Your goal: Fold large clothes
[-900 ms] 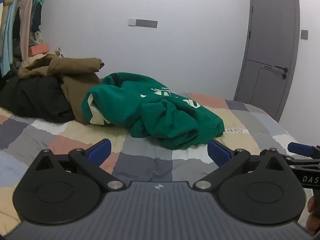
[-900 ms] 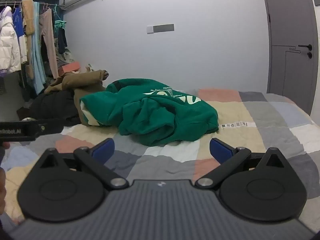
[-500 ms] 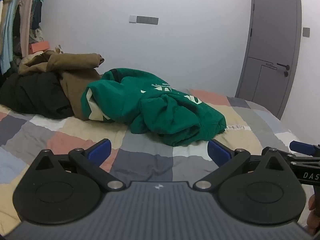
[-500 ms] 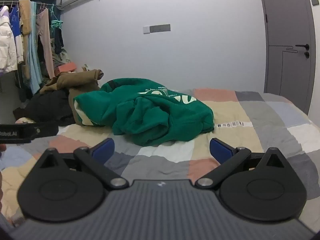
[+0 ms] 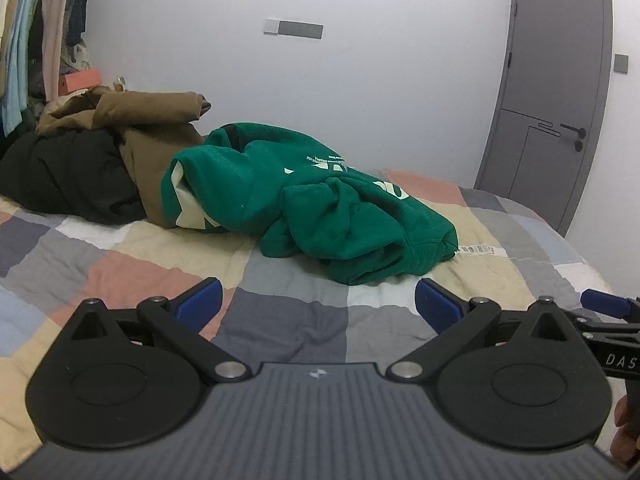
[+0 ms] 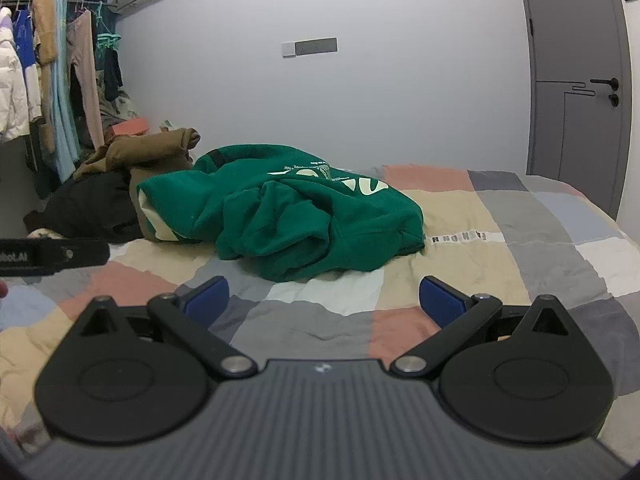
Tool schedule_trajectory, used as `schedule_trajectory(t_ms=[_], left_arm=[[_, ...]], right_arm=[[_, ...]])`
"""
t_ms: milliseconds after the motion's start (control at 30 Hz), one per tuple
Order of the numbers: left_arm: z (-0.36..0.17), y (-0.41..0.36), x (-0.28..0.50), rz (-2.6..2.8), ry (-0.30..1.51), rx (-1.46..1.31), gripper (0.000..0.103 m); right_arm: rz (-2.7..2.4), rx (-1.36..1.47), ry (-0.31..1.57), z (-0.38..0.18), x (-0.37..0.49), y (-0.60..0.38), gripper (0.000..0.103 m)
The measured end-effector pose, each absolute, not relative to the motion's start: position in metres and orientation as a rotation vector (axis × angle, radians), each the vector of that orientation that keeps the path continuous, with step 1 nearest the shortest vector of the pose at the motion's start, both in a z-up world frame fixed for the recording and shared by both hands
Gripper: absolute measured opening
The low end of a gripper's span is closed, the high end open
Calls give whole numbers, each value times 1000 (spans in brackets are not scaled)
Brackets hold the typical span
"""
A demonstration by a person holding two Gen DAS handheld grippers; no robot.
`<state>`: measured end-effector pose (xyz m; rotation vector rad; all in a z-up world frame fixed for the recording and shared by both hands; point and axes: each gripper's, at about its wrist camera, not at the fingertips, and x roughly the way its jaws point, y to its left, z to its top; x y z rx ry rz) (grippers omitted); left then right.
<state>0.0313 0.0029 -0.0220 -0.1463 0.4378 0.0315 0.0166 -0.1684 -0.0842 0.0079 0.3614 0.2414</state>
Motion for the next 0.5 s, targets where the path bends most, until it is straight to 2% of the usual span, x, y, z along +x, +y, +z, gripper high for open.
schedule_trajectory(t_ms=[500], left_arm=[[-30, 2, 41, 38, 460, -144, 103]], right_arm=[[243, -7, 379, -92, 22, -168, 103]])
